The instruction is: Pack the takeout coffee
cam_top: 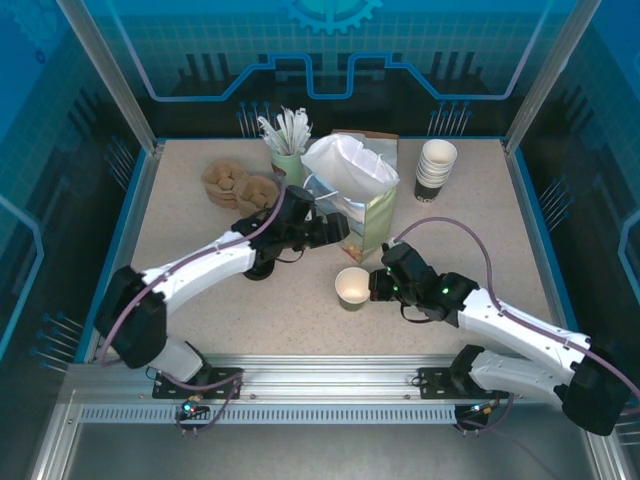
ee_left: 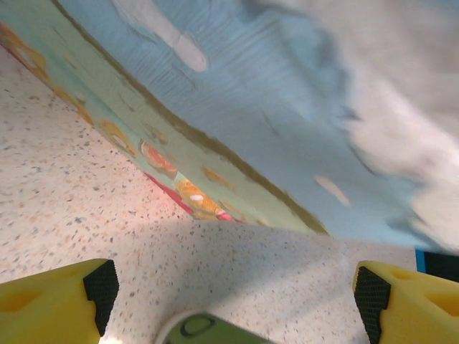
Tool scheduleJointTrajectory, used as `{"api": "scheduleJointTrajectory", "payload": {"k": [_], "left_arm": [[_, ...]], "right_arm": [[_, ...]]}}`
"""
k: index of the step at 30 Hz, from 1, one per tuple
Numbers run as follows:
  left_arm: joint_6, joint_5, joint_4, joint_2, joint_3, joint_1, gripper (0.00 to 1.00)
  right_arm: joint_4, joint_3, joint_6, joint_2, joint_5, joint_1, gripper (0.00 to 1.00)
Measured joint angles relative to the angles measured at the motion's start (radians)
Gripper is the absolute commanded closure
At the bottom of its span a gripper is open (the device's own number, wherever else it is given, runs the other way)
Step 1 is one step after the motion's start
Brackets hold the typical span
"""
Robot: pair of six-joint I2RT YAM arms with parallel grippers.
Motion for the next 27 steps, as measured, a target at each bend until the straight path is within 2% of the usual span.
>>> {"api": "scheduleJointTrajectory", "payload": {"k": [6,13,18,21,25,27], "left_arm": [[0.009,-0.029,-0.140,-0.247,-0.077,0.061,0.10],[0.045,-0.067,-0.341,-0.443,-0.156,0.217,0.09],[0.086,-0.089,-0.457,-0.449,-0.168,0.317,0.09],[0.109,-0.108,-0.501,-0.439,-0.171,0.339,0.11],[0.142,-0.129,-0.521,-0.396,-0.171,0.344,0.16],[0.158,-0.136,-0.521,-0.369,-0.171,0.347,0.16]], "right_arm": [[0.062,0.000,0.025,0.055,0.010,0.013,1.00],[0.140,0.003,0.050,0.103,0.010,0.019,1.00],[0.168,0.029,0.061,0.152,0.010,0.032,1.00],[0.178,0.046,0.061,0.179,0.010,0.047,1.00],[0.189,0.059,0.061,0.201,0.011,0.061,0.95],[0.193,0.060,0.064,0.205,0.010,0.061,0.88]]}}
